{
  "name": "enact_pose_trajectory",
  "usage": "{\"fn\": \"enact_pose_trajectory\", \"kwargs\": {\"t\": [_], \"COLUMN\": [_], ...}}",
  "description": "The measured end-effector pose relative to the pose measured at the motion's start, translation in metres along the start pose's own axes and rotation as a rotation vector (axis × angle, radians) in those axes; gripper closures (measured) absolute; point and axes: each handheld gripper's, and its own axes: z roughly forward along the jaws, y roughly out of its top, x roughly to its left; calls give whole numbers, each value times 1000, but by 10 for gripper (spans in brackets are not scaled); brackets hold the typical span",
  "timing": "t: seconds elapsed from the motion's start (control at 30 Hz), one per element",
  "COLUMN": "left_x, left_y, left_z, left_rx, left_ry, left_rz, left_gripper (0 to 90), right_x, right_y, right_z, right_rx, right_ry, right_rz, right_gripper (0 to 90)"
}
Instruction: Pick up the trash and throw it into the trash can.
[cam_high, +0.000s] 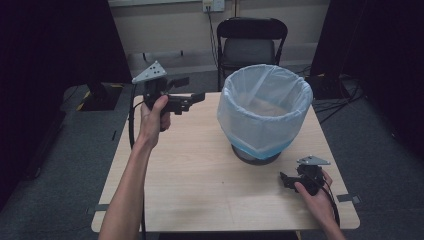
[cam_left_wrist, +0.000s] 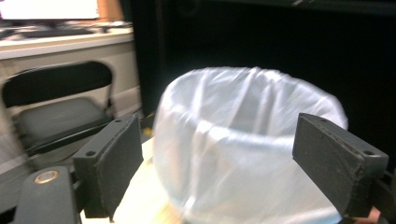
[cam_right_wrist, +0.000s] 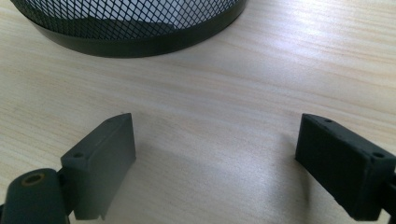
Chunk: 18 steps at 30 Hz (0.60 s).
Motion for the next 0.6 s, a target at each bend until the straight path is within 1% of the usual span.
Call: {"fn": "enact_pose_trajectory", "kwargs": {"t": [0.03,0.1,0.2,0.23,0.3,0.37,0.4,0.43,0.47,0.5,0.53,0.57,0.6], "left_x": [1,5,9,11,12,11,10,9,8,6,6,5,5], "left_y": [-4,-13,-24,-28,-35,-42,-45,-49,-52,-60,-60,-67,-67], "left_z": [-4,-11,-20,-23,-30,-36,-39,-42,-45,-50,-50,-56,-56], "left_rx": [1,17,47,44,45,49,56,61,66,84,84,99,99], "left_ry": [4,10,24,20,15,23,35,56,65,77,77,84,84], "left_rz": [-10,-16,-33,-39,-37,-33,-31,-29,-19,-8,-8,-10,-10], "left_gripper": [156,157,157,158,158,157,158,158,161,163,162,162,162], "right_x": [0,0,0,0,0,0,0,0,0,0,0,0,0], "right_y": [0,0,0,0,0,0,0,0,0,0,0,0,0], "right_z": [0,0,0,0,0,0,0,0,0,0,0,0,0], "right_rx": [0,0,0,0,0,0,-1,0,0,0,0,0,0], "right_ry": [0,0,0,0,0,0,-2,0,0,0,0,0,0], "right_rz": [0,0,0,0,0,0,0,0,0,0,0,0,0], "right_gripper": [111,111,111,111,111,111,111,111,111,111,111,111,111]}}
